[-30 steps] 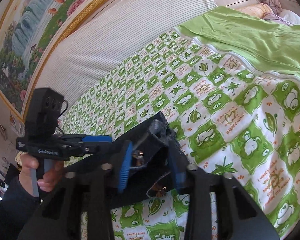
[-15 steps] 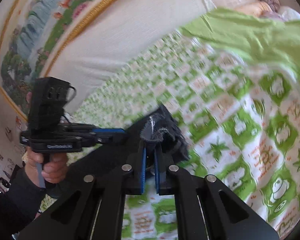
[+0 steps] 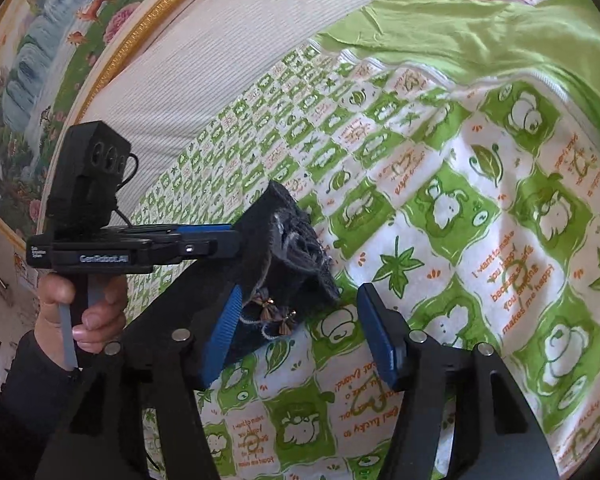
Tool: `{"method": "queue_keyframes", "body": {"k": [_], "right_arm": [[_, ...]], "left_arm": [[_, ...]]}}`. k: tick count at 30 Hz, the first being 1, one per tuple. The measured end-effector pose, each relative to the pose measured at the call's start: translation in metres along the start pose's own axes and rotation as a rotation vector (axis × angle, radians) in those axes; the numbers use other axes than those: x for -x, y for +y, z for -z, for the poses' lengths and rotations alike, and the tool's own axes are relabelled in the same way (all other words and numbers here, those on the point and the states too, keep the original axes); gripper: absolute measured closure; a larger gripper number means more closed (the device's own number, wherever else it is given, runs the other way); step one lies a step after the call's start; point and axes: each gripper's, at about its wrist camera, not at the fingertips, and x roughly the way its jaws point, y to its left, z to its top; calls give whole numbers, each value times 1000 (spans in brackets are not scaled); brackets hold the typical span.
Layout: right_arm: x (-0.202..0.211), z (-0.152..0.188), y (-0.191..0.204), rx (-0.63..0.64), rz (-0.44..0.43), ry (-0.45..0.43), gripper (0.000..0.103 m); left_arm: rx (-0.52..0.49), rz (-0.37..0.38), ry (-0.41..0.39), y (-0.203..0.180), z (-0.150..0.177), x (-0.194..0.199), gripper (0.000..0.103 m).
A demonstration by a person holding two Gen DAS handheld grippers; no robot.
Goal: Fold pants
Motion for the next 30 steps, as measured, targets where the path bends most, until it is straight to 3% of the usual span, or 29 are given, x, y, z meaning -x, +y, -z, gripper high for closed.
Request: {"method": "queue_keyframes", "body": {"k": [7,10,12,13,16,30], "right_arm": [[-2,-1,-1,-22,-48,0,46],[-11,2,5,7,-37,20,55],[-16,4,7,26,-28,27,66],[-18,5,6,19,-38,33,75],[-16,6,5,-10,-64,30,82],[15,0,65,106,-211,-34,86]], "left_arm": [[26,64,0,0,-6,-13,58],[35,95,-5,-2,-4,-16,72],[53,108,-17,-2,-2,-16,83],[57,111,-24,-2,-1,-16,85],[62,115,-51,-3,4,-9,89],[116,186,-284,4,48,87,91]]}}
